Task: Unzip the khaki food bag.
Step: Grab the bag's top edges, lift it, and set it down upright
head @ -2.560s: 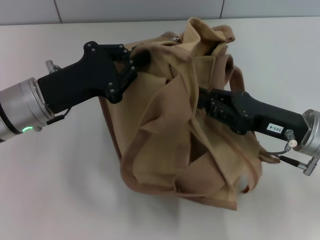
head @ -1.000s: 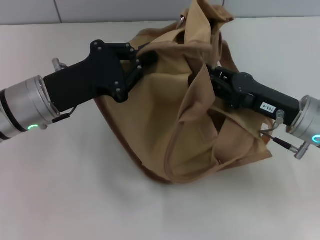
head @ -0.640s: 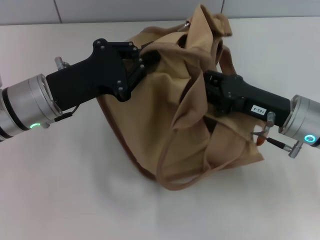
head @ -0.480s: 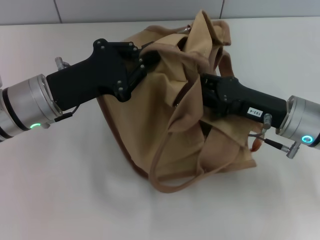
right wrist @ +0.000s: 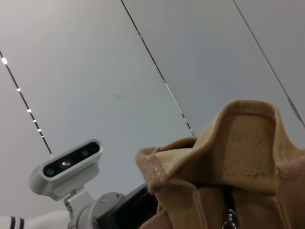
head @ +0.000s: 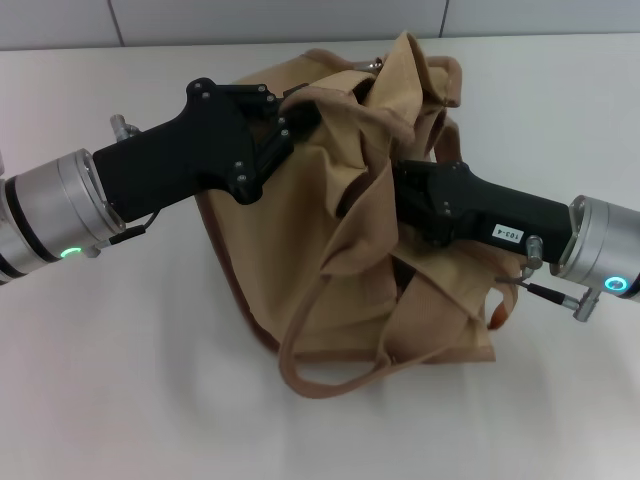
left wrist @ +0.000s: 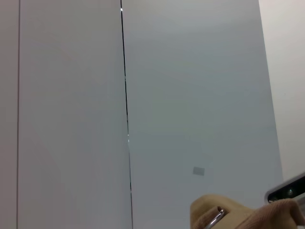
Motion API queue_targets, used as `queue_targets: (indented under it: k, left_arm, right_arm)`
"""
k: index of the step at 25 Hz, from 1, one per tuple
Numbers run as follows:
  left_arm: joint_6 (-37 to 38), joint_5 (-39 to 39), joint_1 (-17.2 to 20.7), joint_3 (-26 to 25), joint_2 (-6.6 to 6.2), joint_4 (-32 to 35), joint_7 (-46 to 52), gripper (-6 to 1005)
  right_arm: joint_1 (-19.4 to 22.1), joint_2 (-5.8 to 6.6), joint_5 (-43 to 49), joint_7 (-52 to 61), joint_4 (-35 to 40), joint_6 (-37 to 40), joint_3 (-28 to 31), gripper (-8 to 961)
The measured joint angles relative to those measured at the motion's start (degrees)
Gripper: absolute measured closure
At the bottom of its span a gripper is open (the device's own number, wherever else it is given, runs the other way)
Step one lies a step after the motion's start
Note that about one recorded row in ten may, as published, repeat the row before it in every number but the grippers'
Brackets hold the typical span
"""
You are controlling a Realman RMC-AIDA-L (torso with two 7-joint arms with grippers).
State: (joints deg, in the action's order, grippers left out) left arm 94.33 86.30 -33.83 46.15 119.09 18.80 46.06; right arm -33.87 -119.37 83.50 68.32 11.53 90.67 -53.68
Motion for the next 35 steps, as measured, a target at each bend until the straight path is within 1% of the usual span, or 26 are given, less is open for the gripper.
queue_targets:
  k: [3, 5, 10, 14, 20, 22, 35]
  left_arm:
    - [-0.1, 0.0, 0.0, 0.0, 0.00, 0.0, 0.0, 869]
    - [-0.2, 0.0, 0.0, 0.0, 0.00, 0.0, 0.0, 868]
    - [-0.4, 0.0, 0.0, 0.0, 0.00, 0.0, 0.0, 867]
    - [-0.4, 0.0, 0.1, -0.1, 0.00, 0.0, 0.0, 866]
    - [-0.3, 0.0, 0.2, 0.1, 0.00, -0.1, 0.0, 865]
    - [-0.3, 0.0, 0.3, 0.1, 0.00, -0.1, 0.0, 864]
    - [0.1, 0.0, 0.7, -0.1, 0.00, -0.1, 0.0, 861]
  right_arm:
    - [0.2, 0.04, 0.0, 0.1, 0.0, 0.8, 0.0, 804]
    - [0.5, 0.09, 0.0, 0.3, 0.0, 2.7, 0.0, 817]
    - [1.1, 0.16, 0.0, 0.4, 0.1, 4.6, 0.2, 843]
    - [1.8, 0.22, 0.0, 0.4, 0.2, 5.0, 0.4, 844]
    - [2.1, 0.27, 0.0, 0.4, 0.2, 5.1, 0.5, 895]
    - [2.2, 0.28, 0.0, 0.4, 0.2, 5.1, 0.5, 935]
    - [3.0, 0.28, -0.1, 1.2, 0.2, 5.1, 0.6, 947]
